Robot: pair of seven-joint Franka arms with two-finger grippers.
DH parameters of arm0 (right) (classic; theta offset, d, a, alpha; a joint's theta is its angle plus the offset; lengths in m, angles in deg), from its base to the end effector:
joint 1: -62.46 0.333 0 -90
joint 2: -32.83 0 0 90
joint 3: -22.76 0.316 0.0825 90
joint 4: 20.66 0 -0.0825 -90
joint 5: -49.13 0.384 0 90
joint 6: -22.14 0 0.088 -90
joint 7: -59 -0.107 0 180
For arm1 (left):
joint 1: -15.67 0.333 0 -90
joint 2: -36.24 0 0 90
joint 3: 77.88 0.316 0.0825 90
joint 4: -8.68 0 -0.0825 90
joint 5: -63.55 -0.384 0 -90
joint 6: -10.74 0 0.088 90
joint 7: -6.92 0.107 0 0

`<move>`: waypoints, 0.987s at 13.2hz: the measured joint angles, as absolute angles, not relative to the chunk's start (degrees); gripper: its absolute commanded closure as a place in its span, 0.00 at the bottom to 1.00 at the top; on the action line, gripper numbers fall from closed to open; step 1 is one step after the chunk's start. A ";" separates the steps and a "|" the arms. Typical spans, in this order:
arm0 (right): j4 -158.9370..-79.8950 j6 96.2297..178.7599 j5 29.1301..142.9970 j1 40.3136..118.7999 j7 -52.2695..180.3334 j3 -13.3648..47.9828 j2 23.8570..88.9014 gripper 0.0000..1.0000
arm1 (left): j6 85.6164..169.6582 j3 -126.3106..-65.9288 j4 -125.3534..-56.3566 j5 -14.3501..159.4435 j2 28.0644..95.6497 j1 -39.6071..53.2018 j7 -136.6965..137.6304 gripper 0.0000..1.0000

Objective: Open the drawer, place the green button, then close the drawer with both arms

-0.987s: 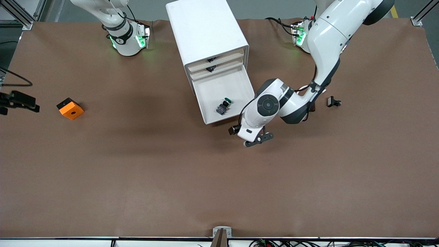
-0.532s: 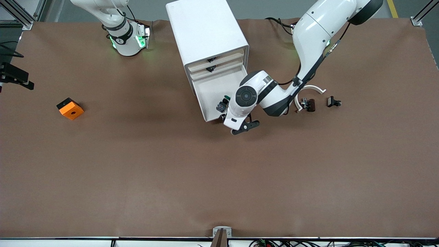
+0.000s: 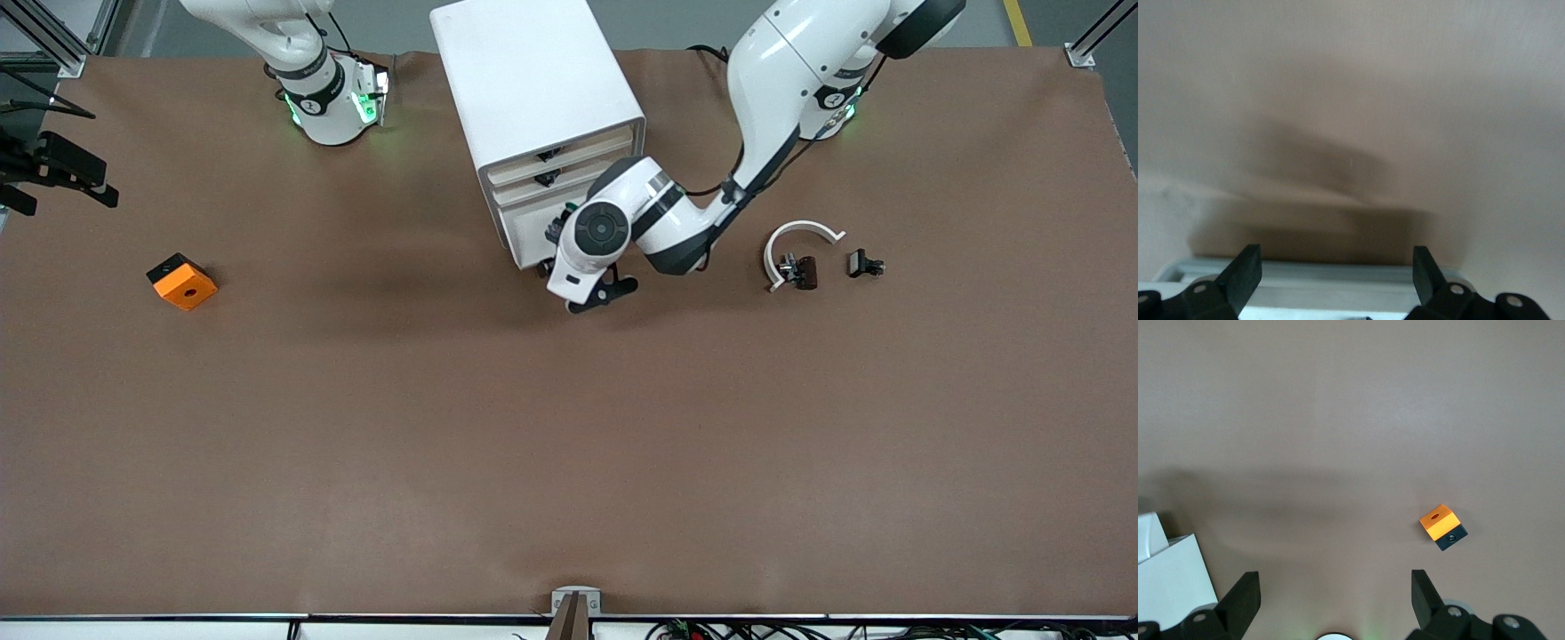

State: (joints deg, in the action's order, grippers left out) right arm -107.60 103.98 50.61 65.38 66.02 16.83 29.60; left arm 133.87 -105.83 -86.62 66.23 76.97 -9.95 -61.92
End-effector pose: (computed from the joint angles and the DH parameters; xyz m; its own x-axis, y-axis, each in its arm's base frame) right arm 0.5211 -0.0262 0.6673 0.9969 0.0739 -0.0288 0.0729 -0.9967 -0.0353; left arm 0.4212 -0.5159 0.2219 0.8605 0.3452 -0.3747 0.3605 -0.9322 -0.0310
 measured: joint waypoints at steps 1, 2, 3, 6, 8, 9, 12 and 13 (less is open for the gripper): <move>-107.78 103.97 50.61 65.53 65.74 16.83 28.98 0.00 | 132.85 -105.90 -86.61 67.11 76.97 -11.06 -62.08 0.00; -108.31 104.08 50.61 65.57 65.62 16.82 28.44 0.00 | 131.97 -105.93 -86.61 68.19 76.97 -11.91 -62.27 0.00; -109.02 104.40 50.61 65.57 65.56 16.78 28.06 0.00 | 131.30 -105.99 -86.60 69.55 76.97 -12.56 -62.41 0.00; -110.48 104.83 50.61 65.58 65.44 16.73 27.42 0.00 | 130.49 -106.54 -86.61 72.07 76.97 -13.57 -62.55 0.00; -111.03 104.92 50.61 65.59 65.39 16.73 26.94 0.00 | 130.46 -106.72 -86.53 72.22 76.97 -13.78 -63.38 0.00; -111.26 104.93 50.61 65.59 65.34 16.71 26.74 0.00 | 130.46 -106.70 -86.31 72.25 76.97 -13.59 -63.70 0.00; -111.44 104.97 50.61 65.59 65.29 16.60 26.52 0.00 | 130.57 -106.16 -83.96 72.22 76.67 -10.65 -63.99 0.00; -111.44 104.97 50.61 65.59 65.29 16.60 26.45 0.00 | 130.55 -105.98 -82.93 72.13 76.23 -8.31 -63.98 0.00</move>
State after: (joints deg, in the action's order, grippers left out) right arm -111.44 104.97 50.61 65.59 65.29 16.60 26.45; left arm 130.55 -105.98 -82.93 72.13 76.23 -8.31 -63.98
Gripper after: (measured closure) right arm 0.000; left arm 0.000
